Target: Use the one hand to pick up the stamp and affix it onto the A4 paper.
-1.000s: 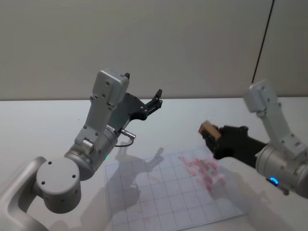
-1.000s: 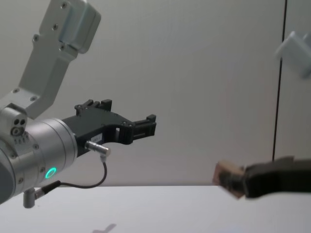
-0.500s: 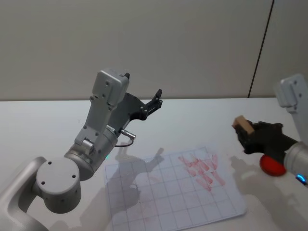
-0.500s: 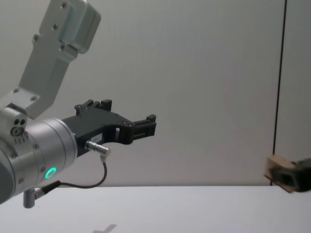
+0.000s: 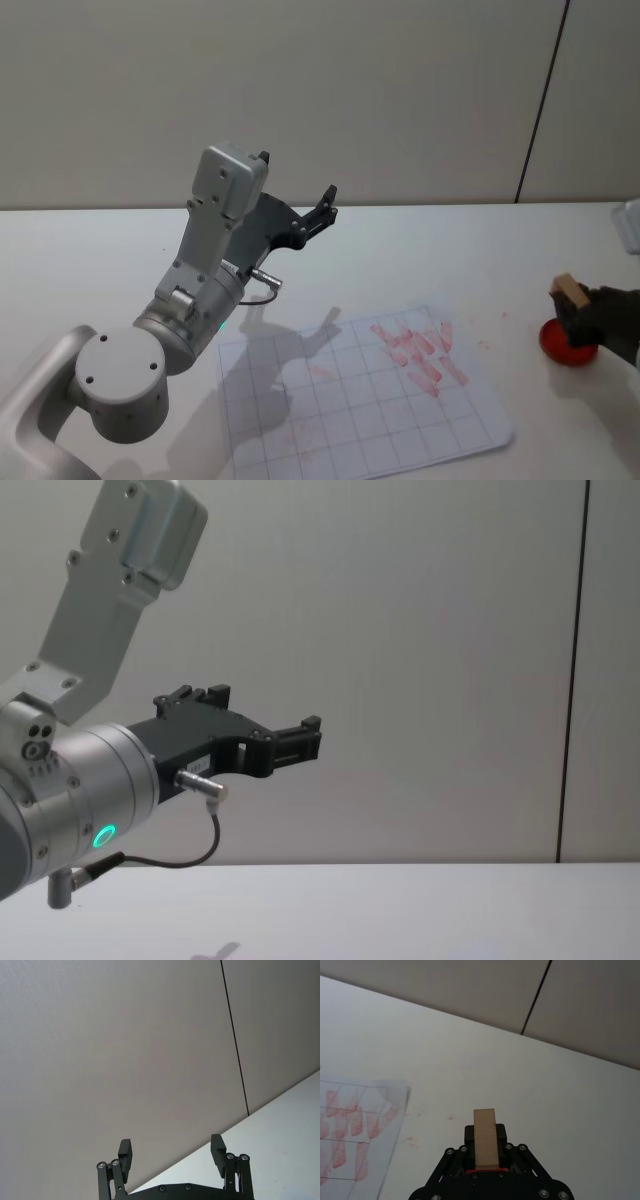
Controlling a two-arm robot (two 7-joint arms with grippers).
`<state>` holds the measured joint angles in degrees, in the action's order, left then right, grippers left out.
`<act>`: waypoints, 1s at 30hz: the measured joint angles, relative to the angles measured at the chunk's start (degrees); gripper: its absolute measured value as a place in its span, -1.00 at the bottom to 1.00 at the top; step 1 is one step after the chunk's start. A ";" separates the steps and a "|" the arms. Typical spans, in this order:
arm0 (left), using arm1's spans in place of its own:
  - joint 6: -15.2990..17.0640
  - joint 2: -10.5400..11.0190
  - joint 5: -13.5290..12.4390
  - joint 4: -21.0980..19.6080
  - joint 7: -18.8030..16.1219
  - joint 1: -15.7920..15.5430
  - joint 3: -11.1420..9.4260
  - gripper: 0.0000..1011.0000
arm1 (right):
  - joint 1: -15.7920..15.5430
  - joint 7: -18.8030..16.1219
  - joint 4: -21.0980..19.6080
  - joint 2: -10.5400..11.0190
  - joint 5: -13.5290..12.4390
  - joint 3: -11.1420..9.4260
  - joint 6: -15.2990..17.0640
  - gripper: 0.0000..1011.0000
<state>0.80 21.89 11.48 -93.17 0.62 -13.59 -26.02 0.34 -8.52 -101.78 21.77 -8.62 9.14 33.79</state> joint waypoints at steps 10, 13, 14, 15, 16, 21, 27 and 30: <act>0.00 0.00 0.00 0.00 0.00 0.00 0.00 0.98 | 1.11 -1.00 5.42 0.17 0.98 -0.36 -1.14 -0.57; 0.00 0.00 0.00 0.00 0.00 0.00 0.00 0.98 | 1.43 -1.58 6.58 0.17 1.19 -0.37 -1.30 -0.57; 0.00 0.00 0.00 0.00 0.00 0.00 0.00 0.98 | 1.54 -1.82 7.08 0.17 1.28 -0.37 -1.35 -0.57; 0.00 0.00 0.00 0.00 0.00 0.00 0.00 0.98 | 1.57 -1.93 7.21 0.17 1.32 -0.37 -1.37 -0.57; 0.00 0.00 0.00 0.00 0.00 0.00 0.00 0.98 | 1.60 -2.04 7.37 0.17 1.36 -0.37 -1.37 -0.57; 0.00 0.00 0.00 0.00 0.00 0.00 0.00 0.98 | 1.65 -2.70 8.16 0.19 1.46 -0.37 -1.40 -0.57; 0.00 0.00 0.00 0.00 0.00 0.00 0.00 0.98 | 1.42 -3.02 8.25 0.30 1.42 -0.47 -1.52 -0.26; 0.00 0.00 0.00 0.00 0.00 0.00 0.00 0.98 | 1.12 -3.04 7.93 0.40 1.25 -0.62 -1.71 -0.05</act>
<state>0.80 21.89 11.48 -93.18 0.63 -13.59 -26.03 1.47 -11.56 -93.85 22.17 -7.38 8.52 32.07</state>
